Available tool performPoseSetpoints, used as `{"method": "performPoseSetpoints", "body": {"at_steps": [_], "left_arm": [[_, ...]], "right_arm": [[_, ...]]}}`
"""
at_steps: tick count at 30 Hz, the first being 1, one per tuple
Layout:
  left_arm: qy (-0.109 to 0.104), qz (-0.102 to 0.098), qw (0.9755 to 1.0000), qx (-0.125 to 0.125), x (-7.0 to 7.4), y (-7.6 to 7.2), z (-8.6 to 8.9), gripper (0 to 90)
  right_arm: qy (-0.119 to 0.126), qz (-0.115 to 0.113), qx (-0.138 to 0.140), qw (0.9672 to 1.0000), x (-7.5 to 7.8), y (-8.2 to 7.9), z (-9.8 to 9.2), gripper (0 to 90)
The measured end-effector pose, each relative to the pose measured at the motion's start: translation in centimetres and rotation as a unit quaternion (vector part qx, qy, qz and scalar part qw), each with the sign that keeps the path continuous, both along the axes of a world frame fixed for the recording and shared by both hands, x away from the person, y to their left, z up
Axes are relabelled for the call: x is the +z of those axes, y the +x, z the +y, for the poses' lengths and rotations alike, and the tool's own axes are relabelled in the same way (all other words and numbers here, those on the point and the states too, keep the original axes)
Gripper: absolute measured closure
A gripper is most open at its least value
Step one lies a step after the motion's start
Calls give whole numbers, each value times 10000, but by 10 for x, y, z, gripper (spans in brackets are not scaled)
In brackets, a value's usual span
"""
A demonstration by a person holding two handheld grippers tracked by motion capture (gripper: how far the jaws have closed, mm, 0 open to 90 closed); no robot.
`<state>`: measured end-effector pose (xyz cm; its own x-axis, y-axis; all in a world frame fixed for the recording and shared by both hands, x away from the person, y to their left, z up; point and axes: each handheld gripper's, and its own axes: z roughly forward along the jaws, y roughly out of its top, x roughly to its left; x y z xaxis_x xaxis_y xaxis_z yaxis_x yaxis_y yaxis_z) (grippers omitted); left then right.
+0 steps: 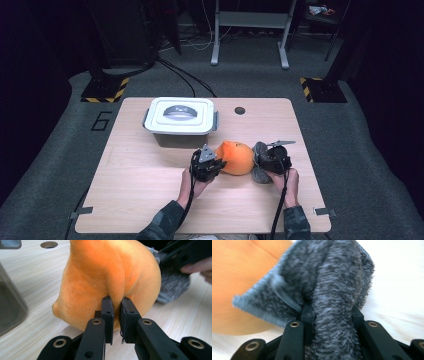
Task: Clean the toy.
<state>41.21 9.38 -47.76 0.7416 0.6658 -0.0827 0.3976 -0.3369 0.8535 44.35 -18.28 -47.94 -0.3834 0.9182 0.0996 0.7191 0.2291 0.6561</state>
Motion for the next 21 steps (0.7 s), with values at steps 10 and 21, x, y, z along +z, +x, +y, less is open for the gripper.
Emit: {"method": "performPoseSetpoints", "body": {"at_steps": [10,21], "left_arm": [[34,-36,10000,-75,2,-1,-3,821],[61,-36,10000,-54,1,-1,-2,821]], "right_arm": [[181,-793,774,9937,65,-23,35,663],[-121,-851,1081,9904,66,-15,72,664]]}}
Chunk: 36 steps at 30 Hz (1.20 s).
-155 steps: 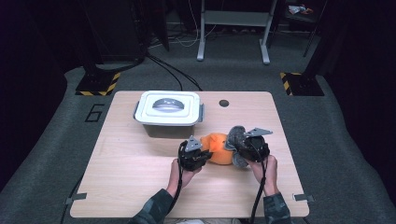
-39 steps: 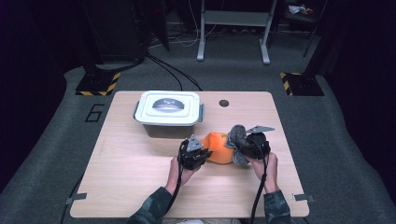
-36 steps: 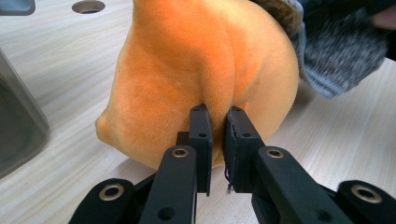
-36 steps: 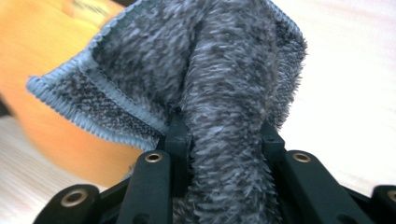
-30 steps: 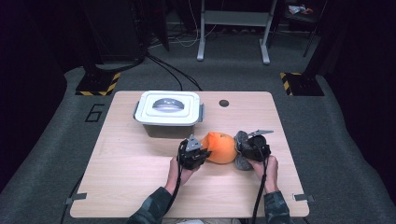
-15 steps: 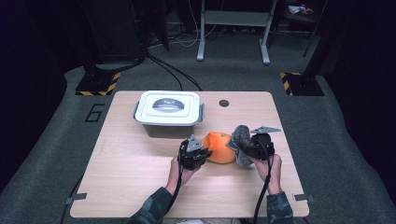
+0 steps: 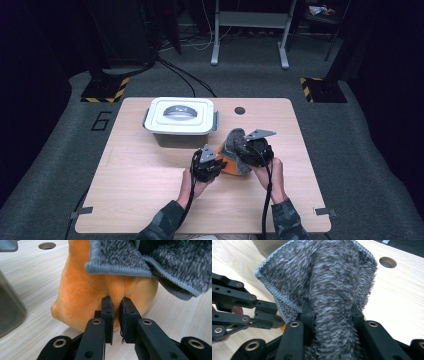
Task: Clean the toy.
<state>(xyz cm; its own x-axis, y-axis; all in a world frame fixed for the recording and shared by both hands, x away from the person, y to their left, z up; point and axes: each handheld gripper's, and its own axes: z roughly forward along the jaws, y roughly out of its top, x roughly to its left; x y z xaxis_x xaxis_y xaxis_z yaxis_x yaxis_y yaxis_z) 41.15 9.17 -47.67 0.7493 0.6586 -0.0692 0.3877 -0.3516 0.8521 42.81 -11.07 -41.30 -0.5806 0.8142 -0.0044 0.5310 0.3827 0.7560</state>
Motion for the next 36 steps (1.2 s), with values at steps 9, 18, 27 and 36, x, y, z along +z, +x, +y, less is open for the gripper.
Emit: {"method": "performPoseSetpoints", "body": {"at_steps": [9,18,27,36], "left_arm": [[-10,33,10000,-24,-1,1,0,822],[5,49,10000,-45,-1,1,0,822],[0,57,10000,-34,-1,2,1,822],[-7,60,10000,-21,-1,2,1,822]], "right_arm": [[12,127,-270,9996,-7,2,-21,662],[34,279,-532,9982,-20,6,-39,661],[-76,485,-867,9950,-39,12,-55,661],[-164,1075,-1050,9885,-75,24,-64,661]]}}
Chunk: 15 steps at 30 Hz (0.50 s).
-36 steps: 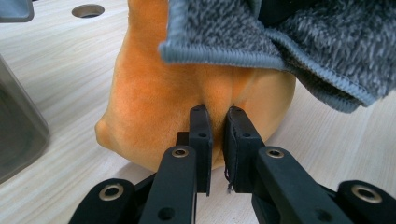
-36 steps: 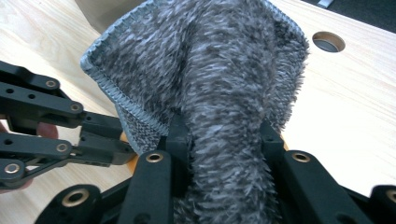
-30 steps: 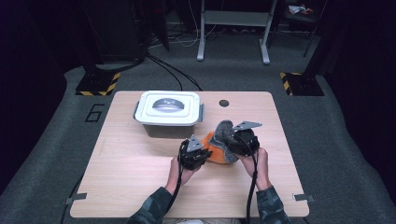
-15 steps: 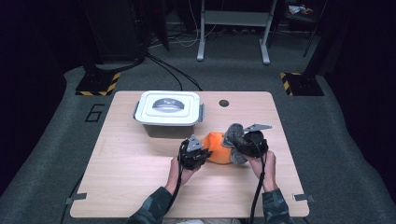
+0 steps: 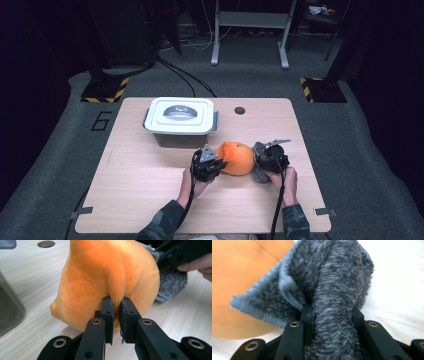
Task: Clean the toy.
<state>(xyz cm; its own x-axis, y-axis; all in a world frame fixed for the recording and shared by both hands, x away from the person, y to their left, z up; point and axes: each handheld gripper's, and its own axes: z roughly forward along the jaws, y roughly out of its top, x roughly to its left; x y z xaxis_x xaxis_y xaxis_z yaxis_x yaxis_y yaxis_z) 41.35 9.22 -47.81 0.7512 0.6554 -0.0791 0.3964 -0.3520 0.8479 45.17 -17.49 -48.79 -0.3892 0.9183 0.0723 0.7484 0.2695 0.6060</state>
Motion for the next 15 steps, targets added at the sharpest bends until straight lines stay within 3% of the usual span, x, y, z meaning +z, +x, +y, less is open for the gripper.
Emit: {"method": "performPoseSetpoints", "body": {"at_steps": [2,4,11,15], "left_arm": [[1,-4,10000,0,0,0,0,822],[-8,-10,10000,9,0,0,0,822],[10,-17,10000,3,0,-1,0,822],[-12,-21,10000,16,0,0,0,821]], "right_arm": [[-22,105,-2,9999,-3,2,-2,661],[10,68,-45,10000,-2,1,-4,661],[91,-451,-60,9989,31,-12,-9,661],[109,-728,115,9972,51,-21,0,660]]}}
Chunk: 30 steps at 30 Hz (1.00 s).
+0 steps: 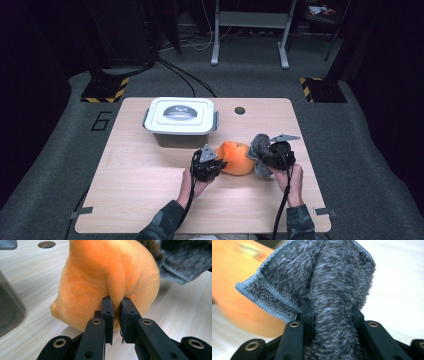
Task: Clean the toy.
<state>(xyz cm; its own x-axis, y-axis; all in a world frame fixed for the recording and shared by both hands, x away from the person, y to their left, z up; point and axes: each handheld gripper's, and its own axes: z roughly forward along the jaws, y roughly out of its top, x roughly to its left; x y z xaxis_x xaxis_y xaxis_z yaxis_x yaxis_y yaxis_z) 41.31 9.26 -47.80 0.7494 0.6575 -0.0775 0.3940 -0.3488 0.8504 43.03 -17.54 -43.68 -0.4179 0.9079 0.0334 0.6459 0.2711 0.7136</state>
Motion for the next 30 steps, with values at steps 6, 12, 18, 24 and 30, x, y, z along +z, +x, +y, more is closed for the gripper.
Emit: {"method": "performPoseSetpoints", "body": {"at_steps": [6,12,18,24,30], "left_arm": [[-11,10,10000,-4,0,0,1,813],[159,-98,9998,49,2,-2,1,708],[538,-259,9980,201,3,-4,-1,501],[765,-310,9965,92,-1,-1,-9,441],[639,-223,9977,60,-6,1,-10,751]], "right_arm": [[-104,-167,451,9988,14,-11,25,661],[-161,-116,448,9988,6,-5,35,664],[-54,-102,395,9992,3,-1,31,664],[-22,-115,413,9991,3,-1,31,664],[-63,-192,430,9989,4,-1,30,663]]}}
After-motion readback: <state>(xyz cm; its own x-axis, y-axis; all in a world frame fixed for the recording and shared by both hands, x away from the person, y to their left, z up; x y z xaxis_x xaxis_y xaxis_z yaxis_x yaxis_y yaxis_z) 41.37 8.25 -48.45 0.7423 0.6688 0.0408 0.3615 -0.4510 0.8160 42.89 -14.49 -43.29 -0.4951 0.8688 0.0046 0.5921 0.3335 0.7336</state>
